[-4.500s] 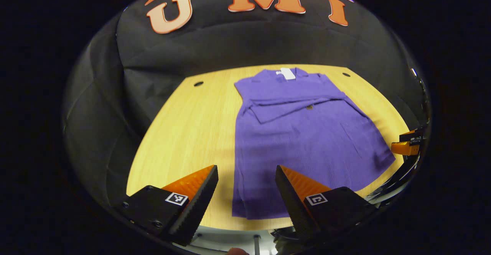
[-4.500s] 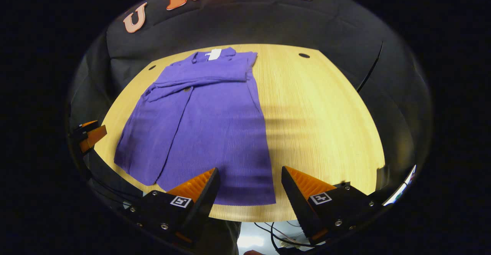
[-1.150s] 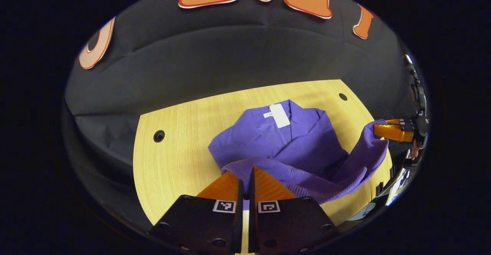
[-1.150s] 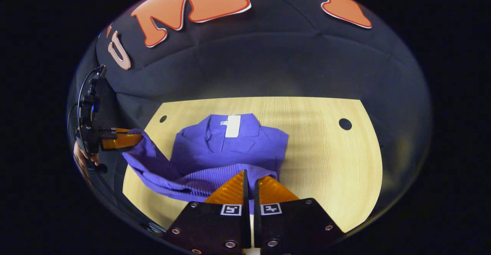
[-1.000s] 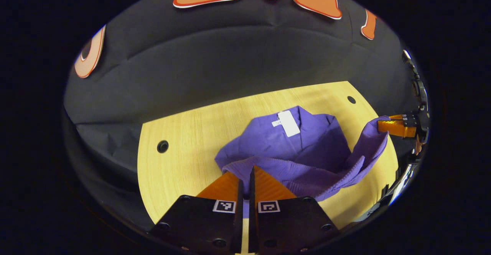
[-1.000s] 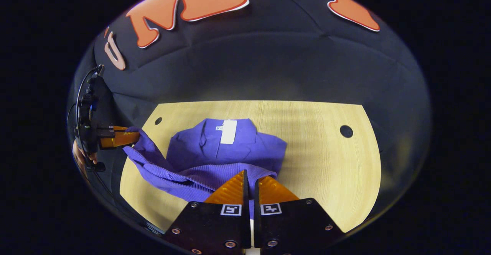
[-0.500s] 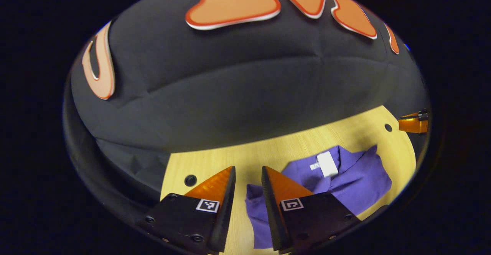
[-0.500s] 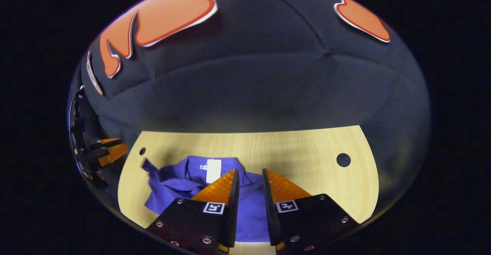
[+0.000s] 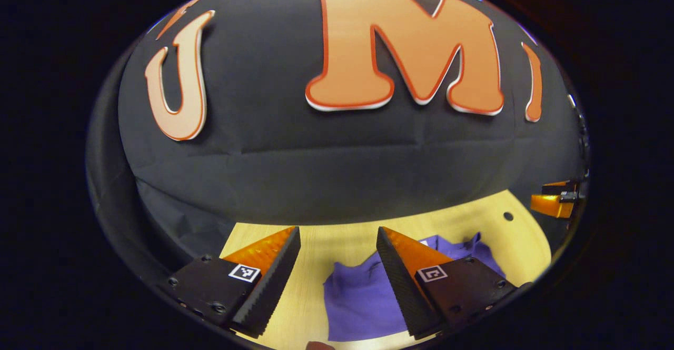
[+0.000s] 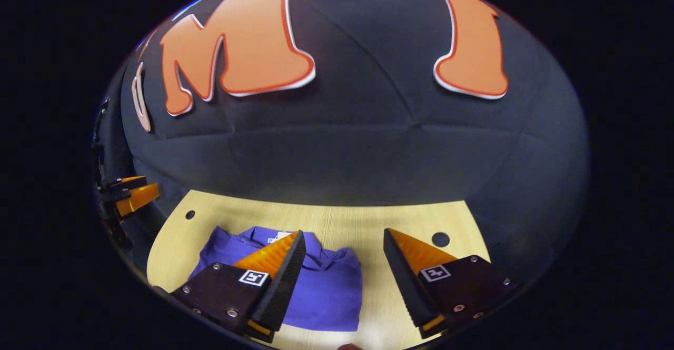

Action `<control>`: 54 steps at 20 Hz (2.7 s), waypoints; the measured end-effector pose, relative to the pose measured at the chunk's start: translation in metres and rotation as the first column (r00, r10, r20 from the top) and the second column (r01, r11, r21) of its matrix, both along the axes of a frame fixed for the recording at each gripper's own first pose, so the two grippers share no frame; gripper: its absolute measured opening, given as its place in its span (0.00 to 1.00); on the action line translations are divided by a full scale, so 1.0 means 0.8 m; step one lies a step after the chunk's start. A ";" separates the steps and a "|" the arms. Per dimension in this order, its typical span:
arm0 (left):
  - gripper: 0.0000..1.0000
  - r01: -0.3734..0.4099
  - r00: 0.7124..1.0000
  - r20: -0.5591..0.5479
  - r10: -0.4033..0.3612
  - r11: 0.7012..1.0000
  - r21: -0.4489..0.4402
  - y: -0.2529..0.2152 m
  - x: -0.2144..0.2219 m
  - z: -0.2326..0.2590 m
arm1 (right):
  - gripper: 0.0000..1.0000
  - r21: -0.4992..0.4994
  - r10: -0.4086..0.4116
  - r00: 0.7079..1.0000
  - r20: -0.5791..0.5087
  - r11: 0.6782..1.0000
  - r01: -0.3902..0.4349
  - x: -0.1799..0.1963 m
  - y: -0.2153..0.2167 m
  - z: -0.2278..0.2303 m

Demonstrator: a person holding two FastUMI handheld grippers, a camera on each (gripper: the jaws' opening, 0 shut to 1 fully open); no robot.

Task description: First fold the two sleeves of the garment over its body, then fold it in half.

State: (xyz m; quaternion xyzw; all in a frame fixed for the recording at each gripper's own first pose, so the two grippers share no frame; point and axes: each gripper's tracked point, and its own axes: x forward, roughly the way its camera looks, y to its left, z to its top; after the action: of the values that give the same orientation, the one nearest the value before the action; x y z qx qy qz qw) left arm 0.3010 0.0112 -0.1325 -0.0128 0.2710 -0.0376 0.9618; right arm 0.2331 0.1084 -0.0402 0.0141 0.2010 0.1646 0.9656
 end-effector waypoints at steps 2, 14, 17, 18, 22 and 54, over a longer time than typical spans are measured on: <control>0.96 0.008 0.999 0.052 -0.008 1.000 -0.007 -0.003 -0.020 0.032 | 0.93 0.006 -0.010 0.997 0.071 1.000 0.010 -0.016 -0.005 0.029; 0.96 0.058 0.947 0.319 -0.023 0.993 -0.101 -0.044 -0.153 0.155 | 0.95 0.060 -0.013 0.951 0.308 0.998 -0.006 -0.145 -0.020 0.116; 0.97 0.057 0.947 0.321 -0.020 0.993 -0.107 -0.058 -0.183 0.145 | 0.95 0.041 0.002 0.943 0.333 0.999 -0.016 -0.172 -0.014 0.103; 0.96 0.056 0.945 0.325 -0.022 0.994 -0.098 -0.060 -0.191 0.144 | 0.95 0.026 0.008 0.939 0.345 0.999 -0.018 -0.180 -0.012 0.103; 0.97 0.044 0.919 0.395 0.005 0.992 -0.114 -0.061 -0.215 0.166 | 0.94 0.003 0.021 0.918 0.395 1.000 -0.024 -0.209 -0.009 0.114; 0.96 0.043 0.924 0.381 0.013 0.989 -0.138 -0.091 -0.310 0.134 | 0.95 0.022 -0.025 0.891 0.453 1.000 0.017 -0.279 -0.006 0.088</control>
State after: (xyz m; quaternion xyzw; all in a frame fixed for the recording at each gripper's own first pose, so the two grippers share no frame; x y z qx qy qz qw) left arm 0.0528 -0.0614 -0.0255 -0.0725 0.0757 -0.0661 0.9923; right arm 0.0102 0.1034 0.0300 -0.0139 -0.0312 0.1547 0.9874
